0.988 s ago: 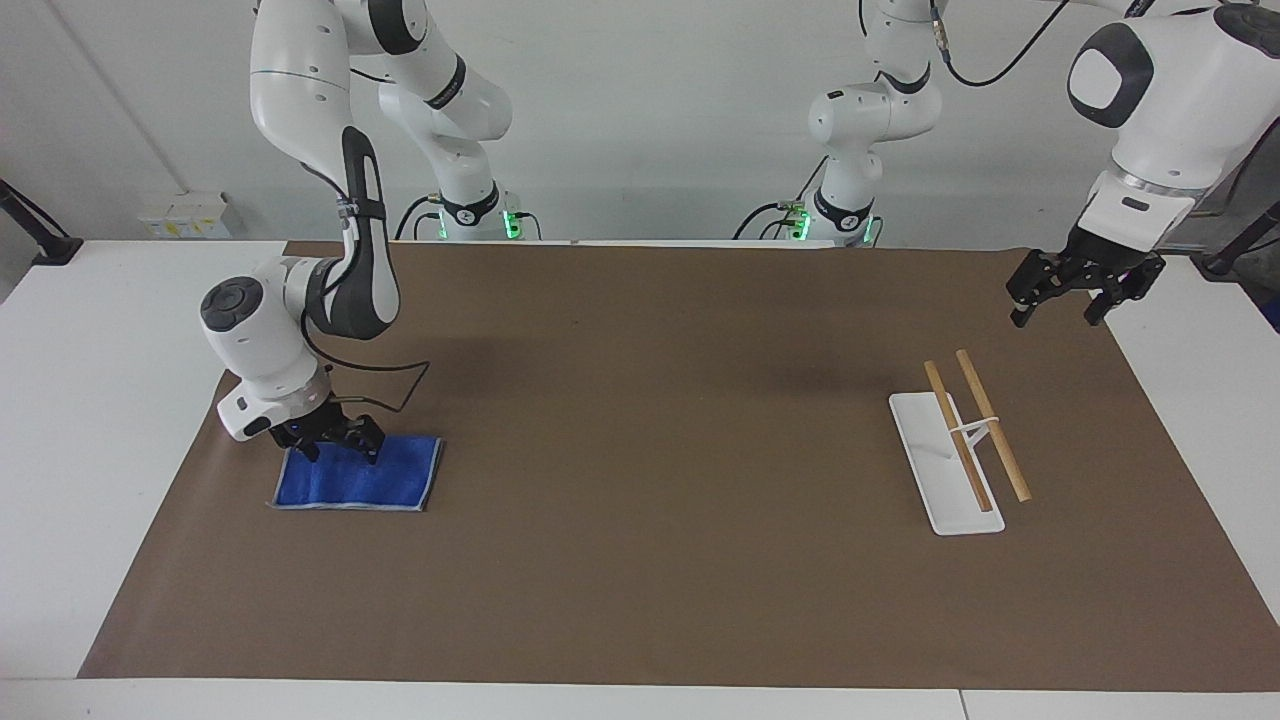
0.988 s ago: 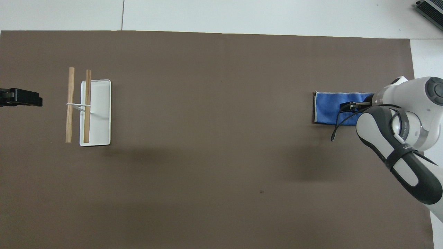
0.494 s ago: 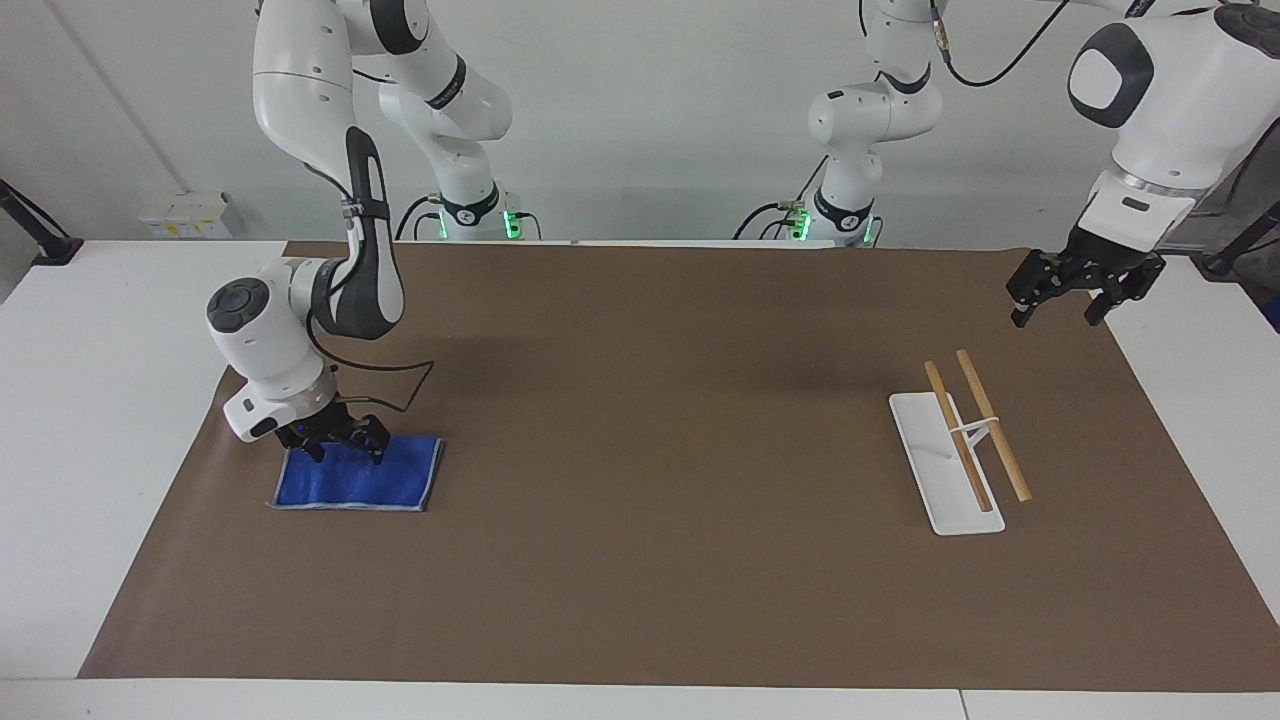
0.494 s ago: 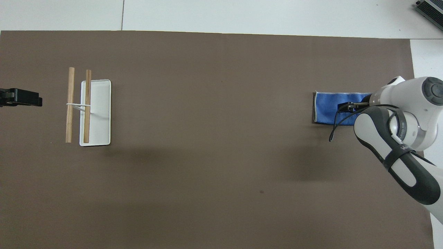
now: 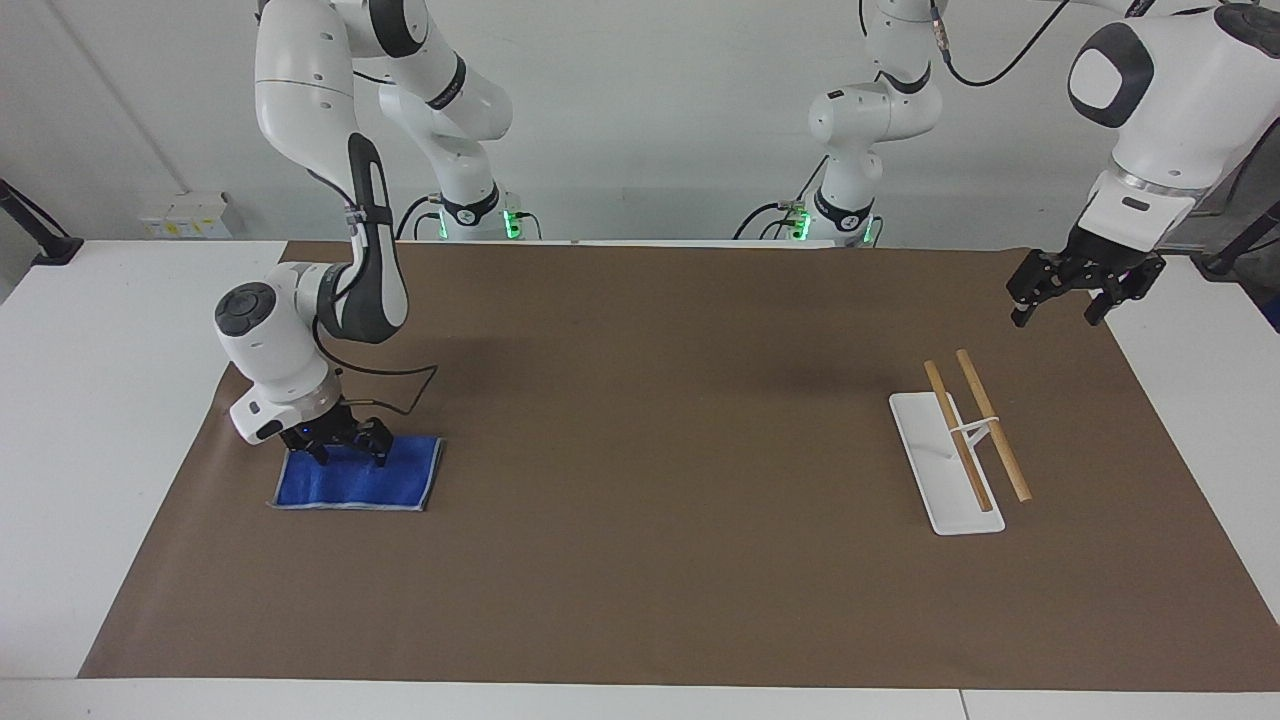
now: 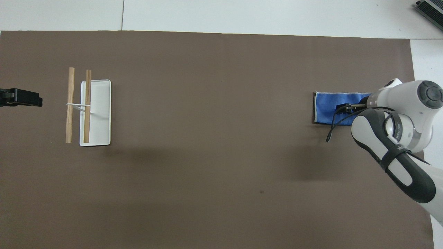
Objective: Right arm passes towel to left arm to hang
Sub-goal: 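Lift the blue towel with the right gripper toward the table center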
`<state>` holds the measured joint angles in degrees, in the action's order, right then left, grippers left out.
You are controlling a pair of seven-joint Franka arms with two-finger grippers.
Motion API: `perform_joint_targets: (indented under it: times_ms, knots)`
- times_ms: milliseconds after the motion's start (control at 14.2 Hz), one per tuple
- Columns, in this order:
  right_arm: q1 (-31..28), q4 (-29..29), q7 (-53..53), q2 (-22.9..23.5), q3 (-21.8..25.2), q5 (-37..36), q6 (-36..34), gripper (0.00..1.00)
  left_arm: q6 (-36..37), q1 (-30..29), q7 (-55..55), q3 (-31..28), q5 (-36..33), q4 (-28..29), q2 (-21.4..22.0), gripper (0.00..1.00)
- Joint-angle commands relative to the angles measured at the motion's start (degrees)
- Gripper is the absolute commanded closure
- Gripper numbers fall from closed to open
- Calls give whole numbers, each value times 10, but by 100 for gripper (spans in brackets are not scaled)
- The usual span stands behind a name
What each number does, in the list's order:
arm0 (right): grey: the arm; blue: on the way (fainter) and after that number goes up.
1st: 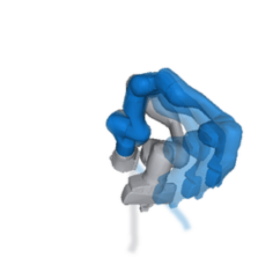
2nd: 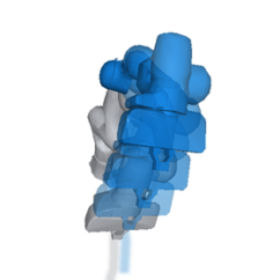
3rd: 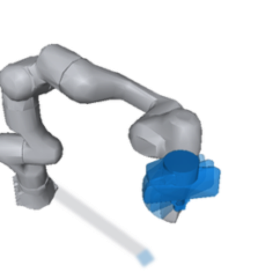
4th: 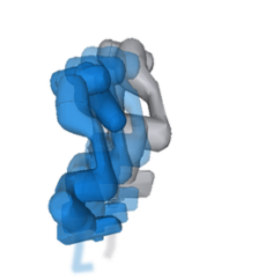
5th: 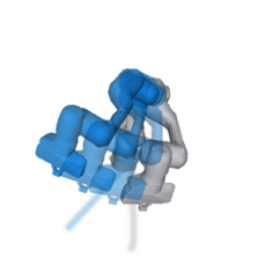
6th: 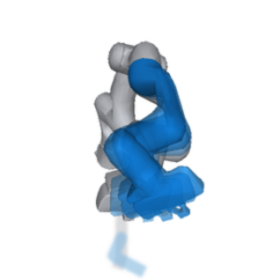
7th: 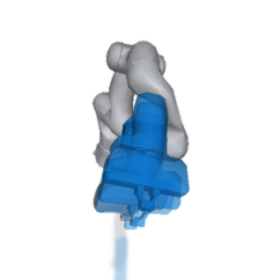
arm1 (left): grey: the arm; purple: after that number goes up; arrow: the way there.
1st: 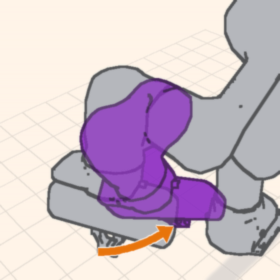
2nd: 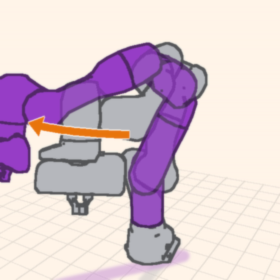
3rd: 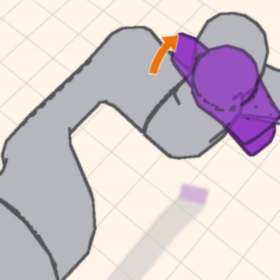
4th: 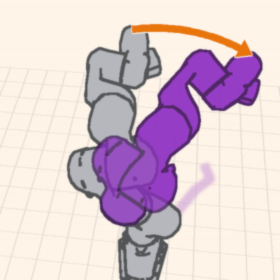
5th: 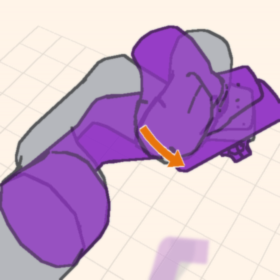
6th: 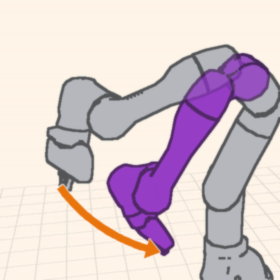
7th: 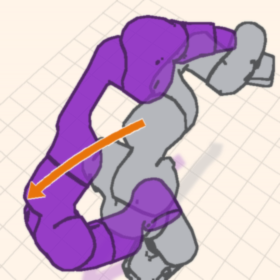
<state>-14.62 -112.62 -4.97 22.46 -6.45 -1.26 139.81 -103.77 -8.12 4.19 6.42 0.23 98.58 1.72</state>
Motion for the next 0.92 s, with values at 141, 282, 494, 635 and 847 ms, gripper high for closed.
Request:
perform_joint_targets:
  times_ms: [141, 282, 494, 635, 847]
  knots:
    - [-8, -5, -16, 0, -3, 6, 10, 92, 2, -6, -3, 2, 6, 16, 17, 0]
    - [-9, -5, -15, -1, -3, 6, 10, 100, 2, -6, -3, 2, 6, 17, 17, 0]
    - [-5, -2, -12, -10, -4, 6, 10, 100, 2, -6, -3, 2, 6, 16, 17, 0]
    - [-5, -1, -12, -23, -6, 6, 4, 100, 2, -6, -3, 2, 6, 17, 17, 0]
    - [9, 0, -12, -51, -8, 6, -9, 100, 2, -6, -3, 2, 6, 17, 17, 0]
